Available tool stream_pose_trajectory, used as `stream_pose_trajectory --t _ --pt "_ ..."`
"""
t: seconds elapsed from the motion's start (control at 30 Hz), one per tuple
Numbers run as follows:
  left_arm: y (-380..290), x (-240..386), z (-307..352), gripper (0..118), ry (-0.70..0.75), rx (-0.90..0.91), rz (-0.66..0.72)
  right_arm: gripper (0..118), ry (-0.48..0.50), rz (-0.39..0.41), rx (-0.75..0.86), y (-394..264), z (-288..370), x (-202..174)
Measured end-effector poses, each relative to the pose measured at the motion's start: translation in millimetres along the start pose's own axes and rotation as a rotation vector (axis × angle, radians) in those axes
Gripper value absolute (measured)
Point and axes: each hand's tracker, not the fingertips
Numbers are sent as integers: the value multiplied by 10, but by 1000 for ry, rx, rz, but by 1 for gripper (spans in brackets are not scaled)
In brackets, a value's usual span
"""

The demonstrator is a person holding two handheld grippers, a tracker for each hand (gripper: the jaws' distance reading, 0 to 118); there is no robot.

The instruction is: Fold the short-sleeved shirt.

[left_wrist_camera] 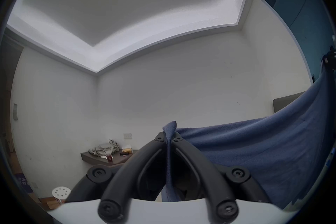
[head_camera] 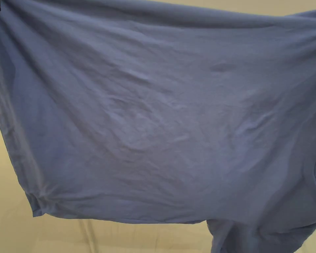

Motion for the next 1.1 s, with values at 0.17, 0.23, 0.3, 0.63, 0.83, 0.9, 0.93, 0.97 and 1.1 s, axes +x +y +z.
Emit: stream_pose_trajectory --t 0.17,0.23,0.3,0.63,0.83,0.9,0.93,0.97,1.1 --pt "248 -90 -262 0 9 4 10 0 11 3 11 179 -278 -3" --pt "304 -81 -395 0 20 1 -2 0 20 15 15 204 -420 -31" --pt "335 -58 -544 0 23 -9 -8 0 24 26 10 220 -559 -95" --pt "121 143 -1366 0 45 -82 -48 0 13 24 -33 42 -1308 -410" --pt "-154 358 -1721 0 35 -118 -103 0 -19 79 -64 -248 -1741 -611" --pt "-243 440 -1871 0 24 -139 -138 0 -29 87 -70 -348 -1888 -656" --pt "-290 488 -1940 0 29 -143 -149 0 -35 88 -79 -387 -1946 -684" --pt "-335 525 -2008 0 28 -143 -165 0 -40 84 -87 -433 -2005 -699" --pt "-494 656 -2298 0 -8 -182 -151 0 -64 86 -122 -616 -2289 -813"
